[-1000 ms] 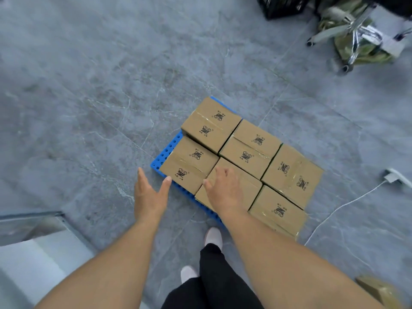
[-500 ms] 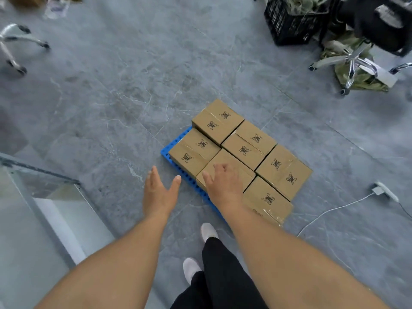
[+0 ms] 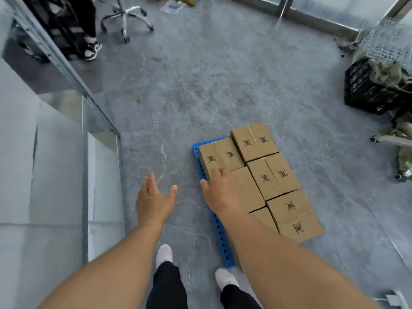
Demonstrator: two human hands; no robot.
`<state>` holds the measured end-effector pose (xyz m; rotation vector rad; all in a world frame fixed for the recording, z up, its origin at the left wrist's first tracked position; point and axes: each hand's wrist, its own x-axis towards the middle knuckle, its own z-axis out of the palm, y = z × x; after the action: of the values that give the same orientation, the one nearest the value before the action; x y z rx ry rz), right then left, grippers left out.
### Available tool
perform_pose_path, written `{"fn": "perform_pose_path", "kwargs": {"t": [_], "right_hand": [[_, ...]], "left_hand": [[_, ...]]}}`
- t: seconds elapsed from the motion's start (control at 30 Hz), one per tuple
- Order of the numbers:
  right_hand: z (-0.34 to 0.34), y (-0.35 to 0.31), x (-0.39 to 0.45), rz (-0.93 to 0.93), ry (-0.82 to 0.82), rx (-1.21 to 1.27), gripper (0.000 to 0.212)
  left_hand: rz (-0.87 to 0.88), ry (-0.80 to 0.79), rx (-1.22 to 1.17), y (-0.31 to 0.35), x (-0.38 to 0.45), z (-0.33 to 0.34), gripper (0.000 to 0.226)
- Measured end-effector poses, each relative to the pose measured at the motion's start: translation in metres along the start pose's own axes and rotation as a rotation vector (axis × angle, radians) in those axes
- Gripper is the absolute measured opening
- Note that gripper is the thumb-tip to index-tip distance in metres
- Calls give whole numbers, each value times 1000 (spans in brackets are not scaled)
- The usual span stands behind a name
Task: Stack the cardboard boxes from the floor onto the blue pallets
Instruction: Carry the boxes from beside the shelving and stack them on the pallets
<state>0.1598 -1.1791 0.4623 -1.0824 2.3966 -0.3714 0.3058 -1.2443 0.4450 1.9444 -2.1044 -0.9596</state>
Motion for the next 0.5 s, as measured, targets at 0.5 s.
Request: {"fn": "perform_pose_path", "kwargs": {"t": [0.5], "right_hand": [[4, 6, -76, -461, -146, -158, 42]], "left_hand": [[-366, 315, -149, -34, -149, -4, 80]]}}
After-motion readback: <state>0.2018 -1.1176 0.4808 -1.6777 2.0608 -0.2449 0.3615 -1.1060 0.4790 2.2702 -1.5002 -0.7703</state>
